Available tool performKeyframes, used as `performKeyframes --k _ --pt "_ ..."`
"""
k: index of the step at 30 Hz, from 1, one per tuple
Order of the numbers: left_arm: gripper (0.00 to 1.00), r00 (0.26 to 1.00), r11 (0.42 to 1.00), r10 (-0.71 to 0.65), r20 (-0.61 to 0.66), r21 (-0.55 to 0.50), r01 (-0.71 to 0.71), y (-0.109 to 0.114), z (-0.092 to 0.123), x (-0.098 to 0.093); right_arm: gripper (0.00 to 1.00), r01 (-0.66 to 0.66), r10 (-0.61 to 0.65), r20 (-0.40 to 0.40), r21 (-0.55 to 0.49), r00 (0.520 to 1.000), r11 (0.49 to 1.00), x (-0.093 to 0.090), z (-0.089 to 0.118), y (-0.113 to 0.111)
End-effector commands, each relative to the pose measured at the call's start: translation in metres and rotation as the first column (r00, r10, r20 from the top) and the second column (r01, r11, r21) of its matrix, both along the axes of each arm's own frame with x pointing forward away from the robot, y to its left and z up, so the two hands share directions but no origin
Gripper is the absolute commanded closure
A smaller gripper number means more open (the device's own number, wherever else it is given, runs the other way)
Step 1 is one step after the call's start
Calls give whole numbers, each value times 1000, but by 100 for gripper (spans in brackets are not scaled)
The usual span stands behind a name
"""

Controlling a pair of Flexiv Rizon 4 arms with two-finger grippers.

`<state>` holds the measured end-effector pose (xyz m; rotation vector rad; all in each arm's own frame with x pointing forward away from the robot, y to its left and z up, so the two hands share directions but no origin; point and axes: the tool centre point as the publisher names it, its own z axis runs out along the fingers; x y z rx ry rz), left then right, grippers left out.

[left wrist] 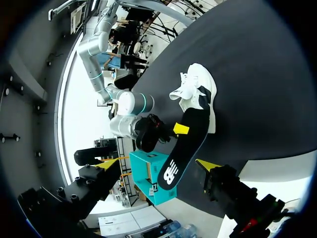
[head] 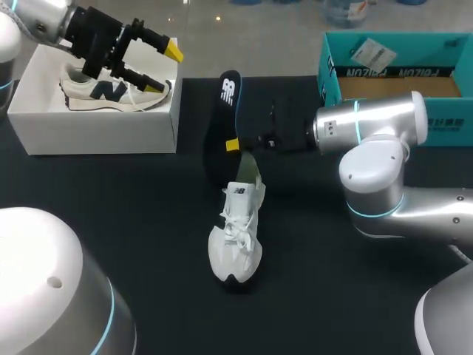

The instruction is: Take the shoe out of the shoebox, open the shoe tongue, remove and reinsert the insole, then place the shoe into the shoebox

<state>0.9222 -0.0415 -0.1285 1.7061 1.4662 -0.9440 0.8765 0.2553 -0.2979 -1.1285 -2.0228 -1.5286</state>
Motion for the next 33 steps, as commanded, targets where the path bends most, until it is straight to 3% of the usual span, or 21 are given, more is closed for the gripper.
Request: performKeyframes --k 1,7,14,19,27,33 --pt "0 1000 1000 1 2 3 -1 0 0 -1 100 11 -10 14 -33 1000 999 -1 9 -5" --pt "0 1000 1000 1 2 3 -1 0 0 -1 100 18 -16 50 -54 999 998 8 25 -13" --pt "0 1000 1000 1 2 3 -1 0 0 -1 100 18 -14 70 -57 997 998 17 29 -16" --pt "0 1000 1000 1 2 3 -1 0 0 -1 100 1 0 38 -36 999 999 17 15 -11" --pt "0 1000 1000 1 2 3 -1 0 0 -1 100 -2 1 -32 -25 999 1000 0 -8 -1" --pt "0 1000 1000 1 2 3 -1 0 0 -1 100 16 -16 -21 -38 1000 999 -4 -1 -8"
